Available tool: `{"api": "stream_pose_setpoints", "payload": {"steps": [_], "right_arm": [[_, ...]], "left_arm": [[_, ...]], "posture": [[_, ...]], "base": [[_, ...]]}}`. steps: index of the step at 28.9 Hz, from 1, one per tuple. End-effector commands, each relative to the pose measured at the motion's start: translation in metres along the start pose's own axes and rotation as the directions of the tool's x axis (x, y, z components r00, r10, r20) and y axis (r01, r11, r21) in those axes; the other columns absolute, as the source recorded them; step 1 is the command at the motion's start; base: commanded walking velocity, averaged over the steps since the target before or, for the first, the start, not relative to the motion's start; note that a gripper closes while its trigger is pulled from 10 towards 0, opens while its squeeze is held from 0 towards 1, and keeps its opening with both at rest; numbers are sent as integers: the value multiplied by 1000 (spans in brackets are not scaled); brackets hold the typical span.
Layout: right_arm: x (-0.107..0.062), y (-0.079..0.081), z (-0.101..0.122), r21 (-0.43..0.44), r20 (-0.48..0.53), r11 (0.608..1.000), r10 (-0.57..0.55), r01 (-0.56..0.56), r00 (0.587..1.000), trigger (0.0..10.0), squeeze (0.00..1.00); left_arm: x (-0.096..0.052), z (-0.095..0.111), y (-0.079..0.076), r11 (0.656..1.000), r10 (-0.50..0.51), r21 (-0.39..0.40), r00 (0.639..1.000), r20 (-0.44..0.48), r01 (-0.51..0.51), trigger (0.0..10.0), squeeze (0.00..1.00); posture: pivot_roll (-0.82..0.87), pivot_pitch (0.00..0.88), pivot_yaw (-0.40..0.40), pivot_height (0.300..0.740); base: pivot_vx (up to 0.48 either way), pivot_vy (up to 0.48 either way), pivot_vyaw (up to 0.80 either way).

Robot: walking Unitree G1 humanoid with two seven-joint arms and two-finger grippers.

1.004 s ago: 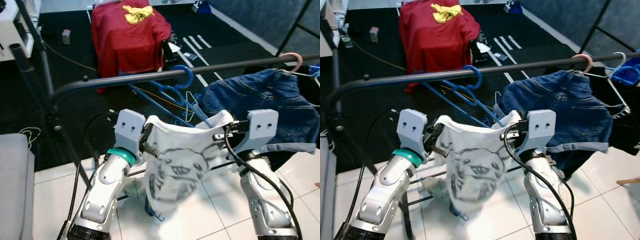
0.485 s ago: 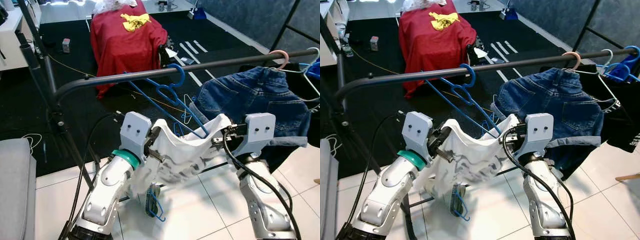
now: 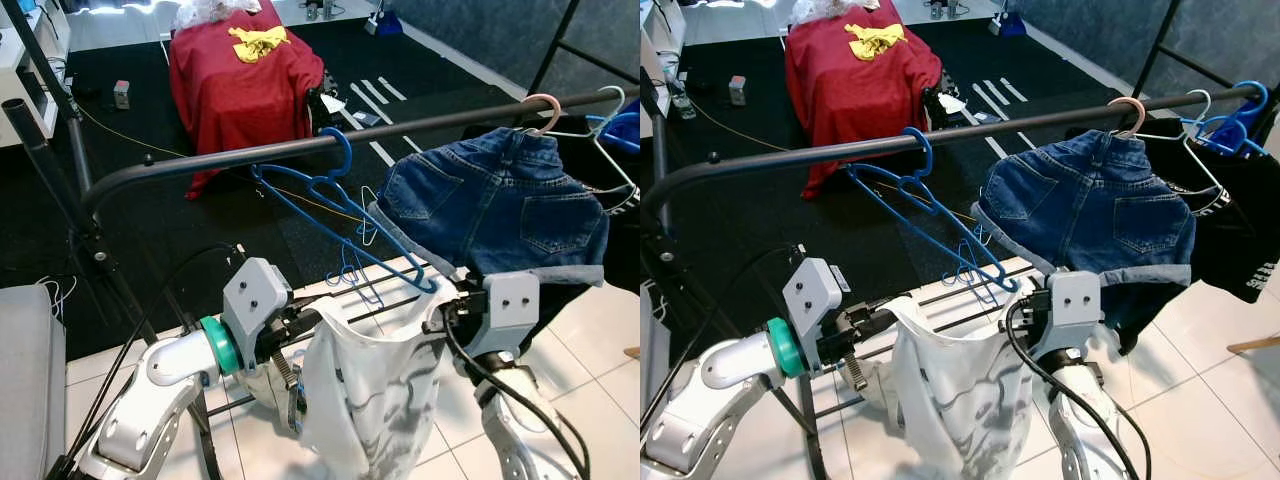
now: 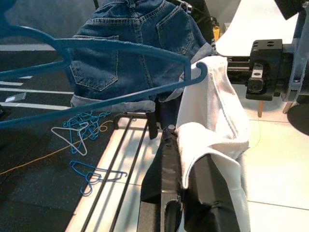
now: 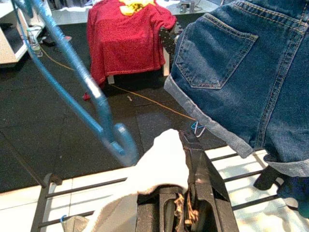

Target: Hang hanger

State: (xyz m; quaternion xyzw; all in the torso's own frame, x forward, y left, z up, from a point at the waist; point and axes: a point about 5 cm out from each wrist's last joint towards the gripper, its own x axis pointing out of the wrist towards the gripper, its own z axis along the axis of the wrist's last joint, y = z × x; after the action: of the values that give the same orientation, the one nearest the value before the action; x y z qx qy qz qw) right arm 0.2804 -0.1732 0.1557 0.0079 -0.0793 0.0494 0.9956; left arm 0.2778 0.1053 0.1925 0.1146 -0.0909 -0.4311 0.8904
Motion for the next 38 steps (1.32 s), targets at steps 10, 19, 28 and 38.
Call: {"api": "stream_pose_setpoints", "payload": {"steps": [10, 19, 28, 38], "right_arm": [[3, -1, 2, -9, 15, 1000, 19, -19, 1000, 10000, 0], [5, -2, 12, -39, 63, 999, 26, -24, 998, 10000, 0], [2, -13, 18, -60, 74, 998, -9, 14, 997, 10000, 0], [3, -31, 24, -100, 98, 991, -85, 95, 992, 10000, 0]], "left_arm": [[3, -11, -3, 1000, 5, 15, 999, -36, -5, 10000, 0], [-7, -20, 0, 998, -25, 47, 996, -85, 29, 10000, 1000], [-4, -18, 1, 997, -47, 51, 996, -79, 51, 10000, 1000], [-17, -23, 3, 986, -130, 86, 981, -141, 143, 10000, 1000]], "posture": [[-185, 148, 66, 740], [-179, 154, 63, 740], [-190, 157, 65, 740], [-183, 156, 67, 740]], "base": [[0, 0, 0], [0, 0, 0], [0, 0, 0], [0, 0, 0]]}}
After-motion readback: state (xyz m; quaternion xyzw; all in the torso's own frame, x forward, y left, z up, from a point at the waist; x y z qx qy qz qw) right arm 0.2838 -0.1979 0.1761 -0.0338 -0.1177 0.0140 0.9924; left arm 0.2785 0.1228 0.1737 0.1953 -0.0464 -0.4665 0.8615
